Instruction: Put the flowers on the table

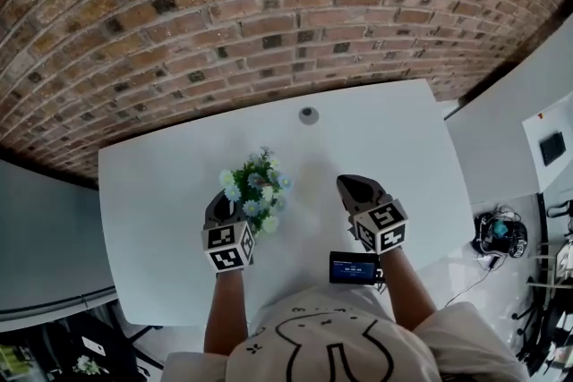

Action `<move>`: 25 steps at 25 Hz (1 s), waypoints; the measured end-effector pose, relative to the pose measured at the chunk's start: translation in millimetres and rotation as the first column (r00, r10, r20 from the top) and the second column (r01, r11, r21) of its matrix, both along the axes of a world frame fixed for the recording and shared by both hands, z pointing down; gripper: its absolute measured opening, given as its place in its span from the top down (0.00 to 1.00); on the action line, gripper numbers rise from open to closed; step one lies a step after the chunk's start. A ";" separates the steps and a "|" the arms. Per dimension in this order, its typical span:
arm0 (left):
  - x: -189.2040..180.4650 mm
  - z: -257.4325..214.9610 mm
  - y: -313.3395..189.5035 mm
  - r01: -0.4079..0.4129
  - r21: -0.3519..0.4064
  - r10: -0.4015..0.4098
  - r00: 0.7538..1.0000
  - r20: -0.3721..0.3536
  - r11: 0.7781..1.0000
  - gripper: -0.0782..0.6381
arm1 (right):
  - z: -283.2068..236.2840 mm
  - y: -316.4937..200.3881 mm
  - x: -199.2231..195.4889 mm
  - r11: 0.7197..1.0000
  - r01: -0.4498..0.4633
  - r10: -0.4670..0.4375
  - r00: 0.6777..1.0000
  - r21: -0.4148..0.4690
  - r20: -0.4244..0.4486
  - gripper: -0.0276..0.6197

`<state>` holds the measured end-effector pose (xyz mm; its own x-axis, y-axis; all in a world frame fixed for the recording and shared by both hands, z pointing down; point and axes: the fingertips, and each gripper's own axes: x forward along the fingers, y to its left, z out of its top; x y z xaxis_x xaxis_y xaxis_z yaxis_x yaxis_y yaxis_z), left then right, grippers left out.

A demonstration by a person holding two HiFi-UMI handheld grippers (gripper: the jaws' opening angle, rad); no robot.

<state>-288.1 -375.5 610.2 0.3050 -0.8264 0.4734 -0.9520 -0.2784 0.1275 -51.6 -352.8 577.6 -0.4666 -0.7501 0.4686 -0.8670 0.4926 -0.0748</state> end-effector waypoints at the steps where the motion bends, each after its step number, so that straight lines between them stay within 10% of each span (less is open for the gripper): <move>1: -0.6 1.1 -0.5 0.000 -0.003 0.000 1.000 0.000 1.000 0.81 | 1.1 -0.3 -0.6 1.000 0.001 -0.001 1.000 -0.002 -0.001 0.93; 25: -13.4 -1.1 0.5 0.035 -0.008 -0.035 0.999 0.039 0.999 0.74 | -22.1 10.1 -0.4 0.999 -0.002 0.003 1.000 0.050 -0.020 0.93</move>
